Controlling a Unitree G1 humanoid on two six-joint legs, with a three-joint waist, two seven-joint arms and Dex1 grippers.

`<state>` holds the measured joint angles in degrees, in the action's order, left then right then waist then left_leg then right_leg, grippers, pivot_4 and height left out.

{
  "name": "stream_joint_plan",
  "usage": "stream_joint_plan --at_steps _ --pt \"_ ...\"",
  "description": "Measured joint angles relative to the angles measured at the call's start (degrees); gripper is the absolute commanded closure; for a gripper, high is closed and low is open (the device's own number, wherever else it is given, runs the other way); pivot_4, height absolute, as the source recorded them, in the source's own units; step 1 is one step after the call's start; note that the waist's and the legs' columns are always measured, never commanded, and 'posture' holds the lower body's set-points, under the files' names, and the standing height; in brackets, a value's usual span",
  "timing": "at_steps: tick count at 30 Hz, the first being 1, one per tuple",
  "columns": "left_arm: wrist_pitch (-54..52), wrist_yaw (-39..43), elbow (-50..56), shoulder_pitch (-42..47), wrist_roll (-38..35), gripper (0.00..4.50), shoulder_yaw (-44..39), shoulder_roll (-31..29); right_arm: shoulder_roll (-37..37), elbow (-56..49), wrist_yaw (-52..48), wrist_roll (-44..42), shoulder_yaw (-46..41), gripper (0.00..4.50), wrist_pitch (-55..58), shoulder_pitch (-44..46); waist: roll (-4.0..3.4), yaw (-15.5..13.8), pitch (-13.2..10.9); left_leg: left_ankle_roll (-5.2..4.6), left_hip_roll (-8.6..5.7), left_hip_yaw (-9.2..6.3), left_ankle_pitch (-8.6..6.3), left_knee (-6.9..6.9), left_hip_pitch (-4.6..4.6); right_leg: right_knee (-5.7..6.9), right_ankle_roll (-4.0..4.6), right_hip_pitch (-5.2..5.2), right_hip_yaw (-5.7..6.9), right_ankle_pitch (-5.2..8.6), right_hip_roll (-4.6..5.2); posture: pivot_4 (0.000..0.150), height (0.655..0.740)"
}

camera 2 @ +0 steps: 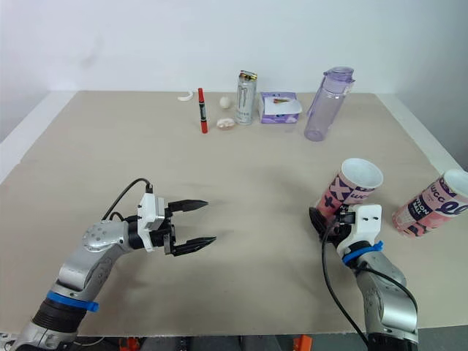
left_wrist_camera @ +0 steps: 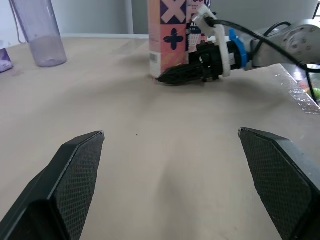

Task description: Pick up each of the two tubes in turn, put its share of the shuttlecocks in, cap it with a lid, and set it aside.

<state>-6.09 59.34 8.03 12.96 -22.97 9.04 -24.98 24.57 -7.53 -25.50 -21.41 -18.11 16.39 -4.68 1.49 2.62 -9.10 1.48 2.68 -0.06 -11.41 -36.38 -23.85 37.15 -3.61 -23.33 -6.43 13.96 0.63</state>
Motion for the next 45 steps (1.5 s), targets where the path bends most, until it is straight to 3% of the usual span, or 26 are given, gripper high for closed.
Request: stream_joint_plan --at_steps 3,12,24,29,45 --pt "0.0 0.0 0.0 0.0 0.0 0.00 0.0 -0.1 2.5 -1.1 -1.6 2.0 1.4 0.16 -1.6 -1.8 0.01 0.0 0.0 0.00 -0.01 0.01 0.00 0.00 0.01 -0.01 0.00 0.01 -0.01 0.01 0.01 0.150 0.7400" --pt "0.0 0.1 0.0 0.3 0.0 0.00 0.2 0.1 -2.4 0.4 2.9 -2.0 -0.9 0.16 2.5 2.9 0.06 0.2 0.0 0.00 0.03 0.03 0.01 -0.05 0.06 0.00 0.08 -0.01 -0.01 -0.14 -0.02 0.150 0.7400" --pt "0.0 0.1 0.0 0.3 0.0 0.00 0.2 -0.5 -1.1 2.9 1.6 1.4 0.3 0.16 -0.4 3.9 0.06 0.1 0.0 0.00 0.01 0.05 0.00 -0.04 0.02 -0.01 0.03 -0.01 -0.04 -0.07 -0.01 0.150 0.7400" --pt "0.0 0.1 0.0 0.3 0.0 0.00 0.2 -0.5 -1.1 4.9 0.5 1.9 0.4 1.45 -2.1 5.2 0.06 0.1 0.0 0.00 0.02 0.05 0.00 -0.05 0.05 -0.01 0.05 -0.01 -0.04 -0.13 -0.02 0.150 0.7400" --pt "-0.1 0.0 0.0 0.3 0.0 0.00 0.2 -0.6 -1.1 6.8 0.8 3.7 1.0 1.56 -3.8 6.5 0.08 0.1 0.0 0.00 0.02 0.06 0.01 -0.06 0.06 -0.01 0.05 0.00 -0.05 -0.14 -0.02 0.150 0.7400"
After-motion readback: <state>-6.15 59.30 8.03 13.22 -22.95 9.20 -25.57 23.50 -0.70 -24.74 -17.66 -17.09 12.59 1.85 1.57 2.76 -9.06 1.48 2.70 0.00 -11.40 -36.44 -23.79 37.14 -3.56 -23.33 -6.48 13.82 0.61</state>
